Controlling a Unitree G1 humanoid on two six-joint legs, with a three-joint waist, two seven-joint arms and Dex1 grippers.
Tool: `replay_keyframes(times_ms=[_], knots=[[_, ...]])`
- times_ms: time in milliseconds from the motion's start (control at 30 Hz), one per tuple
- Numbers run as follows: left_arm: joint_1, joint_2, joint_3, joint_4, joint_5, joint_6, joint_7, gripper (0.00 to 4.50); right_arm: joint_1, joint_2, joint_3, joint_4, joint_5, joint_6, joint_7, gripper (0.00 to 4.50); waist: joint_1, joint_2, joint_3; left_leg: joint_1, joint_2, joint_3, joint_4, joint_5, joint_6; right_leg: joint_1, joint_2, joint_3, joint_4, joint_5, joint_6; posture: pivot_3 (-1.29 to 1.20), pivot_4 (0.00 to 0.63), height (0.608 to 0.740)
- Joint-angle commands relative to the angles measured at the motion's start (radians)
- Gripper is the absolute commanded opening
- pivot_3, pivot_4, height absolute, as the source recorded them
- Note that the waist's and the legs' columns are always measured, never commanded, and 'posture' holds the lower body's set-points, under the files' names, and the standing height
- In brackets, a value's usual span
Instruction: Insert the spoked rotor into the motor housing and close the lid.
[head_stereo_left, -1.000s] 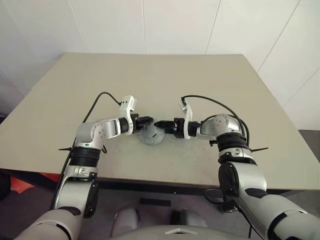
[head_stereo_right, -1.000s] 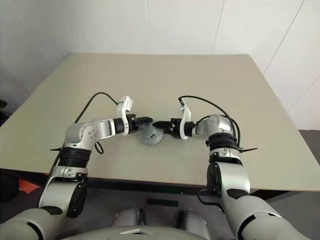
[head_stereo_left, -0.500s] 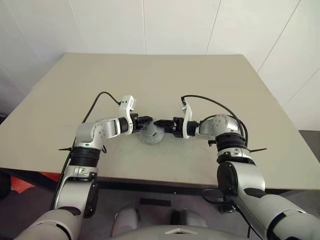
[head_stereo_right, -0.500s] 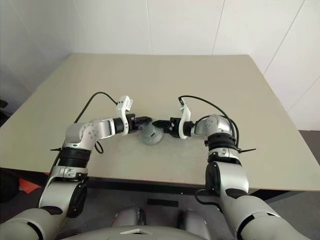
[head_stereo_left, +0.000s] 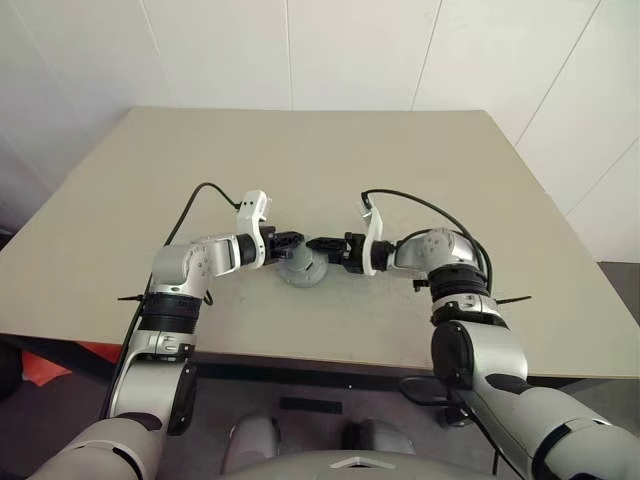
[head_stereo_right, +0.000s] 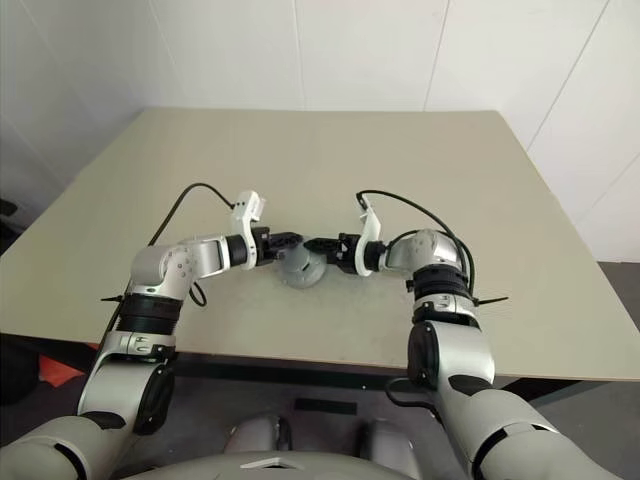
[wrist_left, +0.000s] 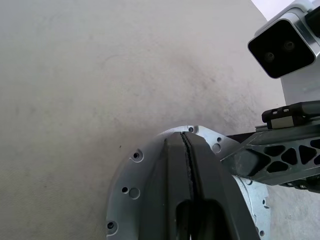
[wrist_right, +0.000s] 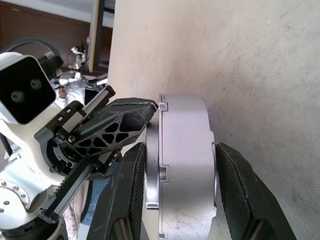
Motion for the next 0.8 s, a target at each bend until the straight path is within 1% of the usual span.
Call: replay_keyframes(times_ms=[33, 600, 667, 800], knots=[[0.03, -0.012, -0.042, 0.042, 0.012, 0.036, -0.005, 0.0, -0.074, 0.033, -0.048, -0.016, 0.079, -0.04, -0.013, 2.02, 0.0, 0.0, 0.0, 0.0, 0.0, 0.0, 0.0, 0.0, 0.0, 0.0, 0.0, 0.0, 0.0, 0.0, 0.0, 0.0, 0.0, 0.74], [0.027, -0.009, -0.044, 0.047, 0.021, 0.025, -0.012, 0.0, -0.081, 0.054, -0.108, 0.032, 0.102, -0.09, -0.118, 2.01, 0.001, 0.0, 0.0, 0.0, 0.0, 0.0, 0.0, 0.001, -0.001, -0.001, 0.0, 0.0, 0.003, -0.001, -0.001, 0.0, 0.0, 0.74], [0.028, -0.011, -0.033, 0.047, 0.022, 0.006, -0.009, 0.0, -0.081, 0.051, -0.106, 0.042, 0.097, -0.095, -0.126, 2.01, 0.001, 0.0, 0.0, 0.0, 0.0, 0.0, 0.0, 0.001, -0.001, -0.001, 0.0, 0.0, 0.003, -0.001, -0.001, 0.0, 0.0, 0.74], [0.01, -0.022, 0.044, 0.067, 0.013, -0.077, 0.012, 0.0, -0.084, 0.048, -0.111, 0.057, 0.096, -0.111, -0.141, 2.01, 0.002, 0.0, 0.0, 0.0, 0.0, 0.0, 0.0, 0.001, -0.001, -0.001, 0.0, 0.0, 0.003, -0.001, -0.001, 0.0, 0.0, 0.74]])
